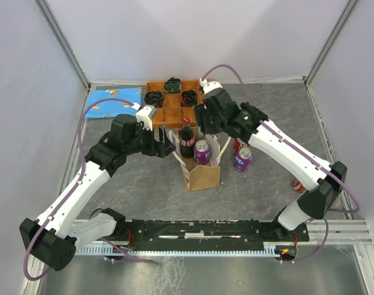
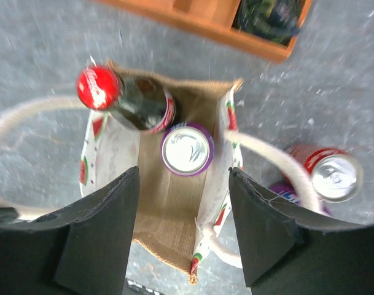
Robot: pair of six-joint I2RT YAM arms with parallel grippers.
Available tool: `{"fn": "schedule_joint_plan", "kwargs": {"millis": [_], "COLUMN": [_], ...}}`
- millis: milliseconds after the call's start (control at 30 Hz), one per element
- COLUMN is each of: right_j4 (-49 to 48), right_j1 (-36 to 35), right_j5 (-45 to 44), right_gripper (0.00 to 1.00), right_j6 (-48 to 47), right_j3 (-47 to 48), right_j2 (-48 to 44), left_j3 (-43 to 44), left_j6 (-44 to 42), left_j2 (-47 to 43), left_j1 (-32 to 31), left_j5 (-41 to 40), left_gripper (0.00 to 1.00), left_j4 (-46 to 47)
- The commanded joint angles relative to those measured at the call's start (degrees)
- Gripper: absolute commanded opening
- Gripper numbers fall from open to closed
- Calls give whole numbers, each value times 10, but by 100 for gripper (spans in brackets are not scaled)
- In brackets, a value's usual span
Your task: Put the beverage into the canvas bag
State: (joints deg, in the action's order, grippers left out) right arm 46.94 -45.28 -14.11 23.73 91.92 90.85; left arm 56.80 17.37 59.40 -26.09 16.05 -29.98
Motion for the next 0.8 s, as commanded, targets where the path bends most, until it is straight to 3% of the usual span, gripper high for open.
{"fn": "schedule_joint_plan", "kwargs": {"millis": [0,133,267,467,600,767], "right_j4": [-12,38,66,41,27,10], "right_j1": [18,88,91,24,-34,-47], "right_j5": [-68,-28,22,8,-51,-65], "right_gripper": [68,69,61,58,56,60], "right_j6": [-12,-10,-10,8,20,30], "right_j3": [80,138,165,87,45,-11], "right_j2": [-33,-1,19,7,-3,5], "left_j3": [-5,-19,-21,-24,-24,-22], "left_j6": [-1,-6,-8,-8,-8,-6], "left_j2": [-19,-26,-28,-25,-21,-16], "left_j1": [3,3,3,3,3,2], "left_j5": [37,33,29,31,33,37], "left_gripper": [88,87,87,87,87,87], "left_j4": [3,-1,-2,-2,-2,-1]}}
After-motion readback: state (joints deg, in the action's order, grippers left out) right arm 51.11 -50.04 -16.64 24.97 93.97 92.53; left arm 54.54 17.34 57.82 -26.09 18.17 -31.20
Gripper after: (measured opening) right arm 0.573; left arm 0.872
